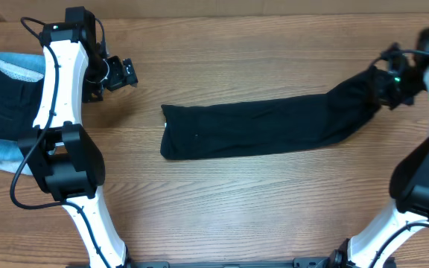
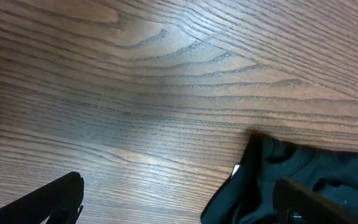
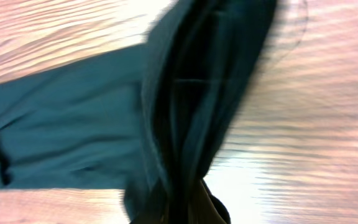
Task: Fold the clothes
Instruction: 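Grasp the strip's right end with the right gripper and fold it leftward, then press the folded end down and release the right gripper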
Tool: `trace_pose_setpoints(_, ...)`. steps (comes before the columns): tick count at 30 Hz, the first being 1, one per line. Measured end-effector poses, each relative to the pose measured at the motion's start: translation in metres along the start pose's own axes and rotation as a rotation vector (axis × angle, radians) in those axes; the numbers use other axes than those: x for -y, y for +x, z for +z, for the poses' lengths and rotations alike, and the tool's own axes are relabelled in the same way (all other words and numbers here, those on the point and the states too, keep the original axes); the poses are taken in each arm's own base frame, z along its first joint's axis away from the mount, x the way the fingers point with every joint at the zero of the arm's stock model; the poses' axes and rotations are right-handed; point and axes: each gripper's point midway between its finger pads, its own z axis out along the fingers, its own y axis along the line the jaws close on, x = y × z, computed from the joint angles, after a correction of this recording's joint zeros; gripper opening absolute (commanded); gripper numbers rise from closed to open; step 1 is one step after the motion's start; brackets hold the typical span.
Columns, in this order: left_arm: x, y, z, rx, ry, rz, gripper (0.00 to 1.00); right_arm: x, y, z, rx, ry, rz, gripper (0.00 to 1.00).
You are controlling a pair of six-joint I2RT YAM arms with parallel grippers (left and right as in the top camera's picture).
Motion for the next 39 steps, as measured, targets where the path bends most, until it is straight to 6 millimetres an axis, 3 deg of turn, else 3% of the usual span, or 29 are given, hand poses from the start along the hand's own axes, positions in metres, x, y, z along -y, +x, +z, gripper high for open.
trace_pose_setpoints(2,0.000,0.000,0.000,0.000,0.000,0.000,1.00,-0.032,0.001,0.003,-0.032,-0.011,-0.079,0.04)
trace_pose_setpoints(9,0.000,-0.001,0.000,0.005,0.001,0.001,1.00,-0.161,0.034,0.032,-0.157,-0.052,-0.405,0.04)
trace_pose_setpoints(12,0.000,-0.002,0.000,0.007,0.002,0.001,1.00,-0.197,0.050,0.050,-0.176,-0.039,-0.522,0.04)
trace_pose_setpoints(16,0.001,-0.003,0.000,0.012,0.003,0.002,1.00,-0.212,0.074,0.083,-0.221,-0.006,-0.604,0.05)
trace_pose_setpoints(17,0.001,-0.003,0.000,0.012,0.003,0.002,1.00,-0.210,0.081,0.090,-0.236,0.002,-0.612,0.17)
trace_pose_setpoints(20,0.001,-0.003,0.000,0.012,0.003,0.002,1.00,-0.205,0.090,0.100,-0.263,0.010,-0.608,0.20)
trace_pose_setpoints(21,0.001,-0.003,0.000,0.012,0.003,0.002,1.00,-0.207,0.092,0.099,-0.267,-0.002,-0.604,0.29)
trace_pose_setpoints(22,0.001,-0.003,0.000,0.012,0.003,0.002,1.00,-0.209,0.092,0.100,-0.269,-0.013,-0.602,0.57)
trace_pose_setpoints(23,0.001,-0.003,0.000,0.012,0.003,0.002,1.00,-0.210,0.094,0.099,-0.272,-0.026,-0.602,0.77)
trace_pose_setpoints(25,0.001,-0.003,0.000,0.011,0.003,0.002,1.00,-0.219,0.099,0.098,-0.287,-0.082,-0.585,0.92)
trace_pose_setpoints(26,0.001,-0.002,0.000,0.009,0.002,0.002,1.00,-0.223,0.101,0.098,-0.287,-0.108,-0.587,0.92)
trace_pose_setpoints(29,0.001,-0.002,0.000,0.008,0.002,0.002,1.00,-0.235,0.110,0.094,-0.313,-0.194,-0.573,0.90)
trace_pose_setpoints(31,0.001,-0.002,0.000,0.008,0.002,0.002,1.00,-0.240,0.115,0.091,-0.328,-0.235,-0.569,0.80)
trace_pose_setpoints(32,0.001,-0.002,0.000,0.008,0.002,0.002,1.00,-0.242,0.114,0.091,-0.322,-0.246,-0.573,0.66)
trace_pose_setpoints(34,0.001,-0.002,0.000,0.008,0.002,0.002,1.00,-0.244,0.104,0.093,-0.281,-0.263,-0.583,0.23)
trace_pose_setpoints(35,0.001,-0.002,0.000,0.008,0.002,0.002,1.00,-0.244,0.102,0.093,-0.273,-0.265,-0.589,0.10)
trace_pose_setpoints(36,0.001,-0.002,0.000,0.008,0.002,0.002,1.00,-0.243,0.101,0.092,-0.269,-0.269,-0.581,0.04)
trace_pose_setpoints(39,0.000,-0.002,0.000,0.008,0.002,0.002,1.00,-0.244,0.100,0.092,-0.265,-0.275,-0.580,0.04)
